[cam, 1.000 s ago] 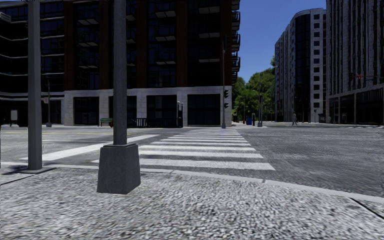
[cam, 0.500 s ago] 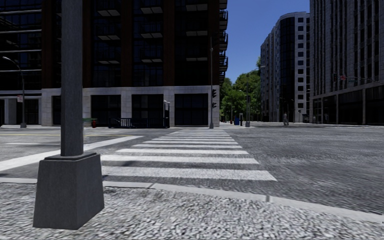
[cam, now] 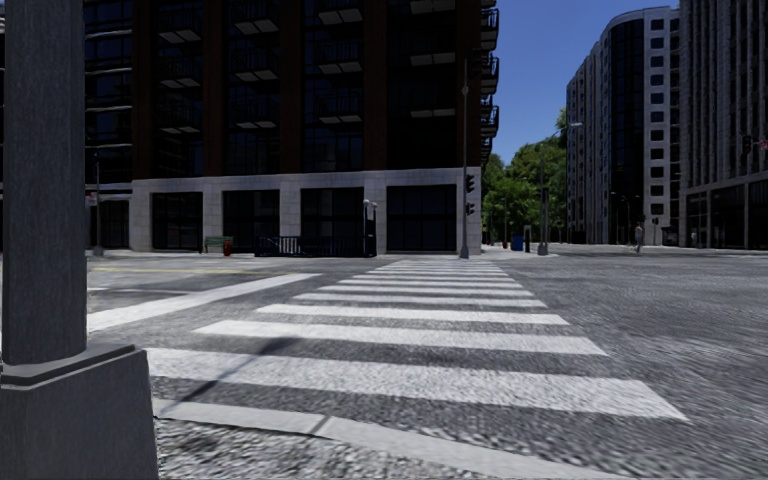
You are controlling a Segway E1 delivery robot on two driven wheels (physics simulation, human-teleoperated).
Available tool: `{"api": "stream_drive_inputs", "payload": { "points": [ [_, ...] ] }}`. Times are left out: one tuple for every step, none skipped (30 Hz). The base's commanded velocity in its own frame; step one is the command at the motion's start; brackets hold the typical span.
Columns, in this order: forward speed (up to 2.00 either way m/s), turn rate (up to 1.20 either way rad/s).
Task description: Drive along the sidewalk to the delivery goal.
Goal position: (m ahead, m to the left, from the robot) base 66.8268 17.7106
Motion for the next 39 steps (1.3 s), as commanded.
{"api": "stream_drive_inputs", "payload": {
  "points": [
    [1.51,0.00],
    [1.64,0.00],
    [1.74,0.00],
    [1.77,0.00],
    [1.77,0.00],
    [1.78,0.00],
    [1.79,0.00],
    [1.79,0.00],
    [1.79,0.00],
    [1.80,0.00],
    [1.80,0.00],
    [1.81,0.00],
    [1.81,0.00],
    [1.81,0.00],
    [1.82,0.00],
    [1.87,0.00],
    [1.94,0.00],
    [1.94,0.00],
    [2.00,0.00],
    [2.00,0.01],
    [2.00,0.03],
    [2.00,0.03],
    [2.00,0.03],
    [2.00,0.04],
    [2.00,0.04],
    [2.00,0.04],
    [2.00,0.04],
    [2.00,0.04],
    [2.00,0.04],
    [2.00,0.04],
    [2.00,0.03],
    [2.00,0.03],
    [2.00,0.03],
    [2.00,0.03],
    [2.00,0.03],
    [2.00,0.03],
    [2.00,0.03],
    [2.00,0.03],
    [2.00,0.02]
  ]
}}
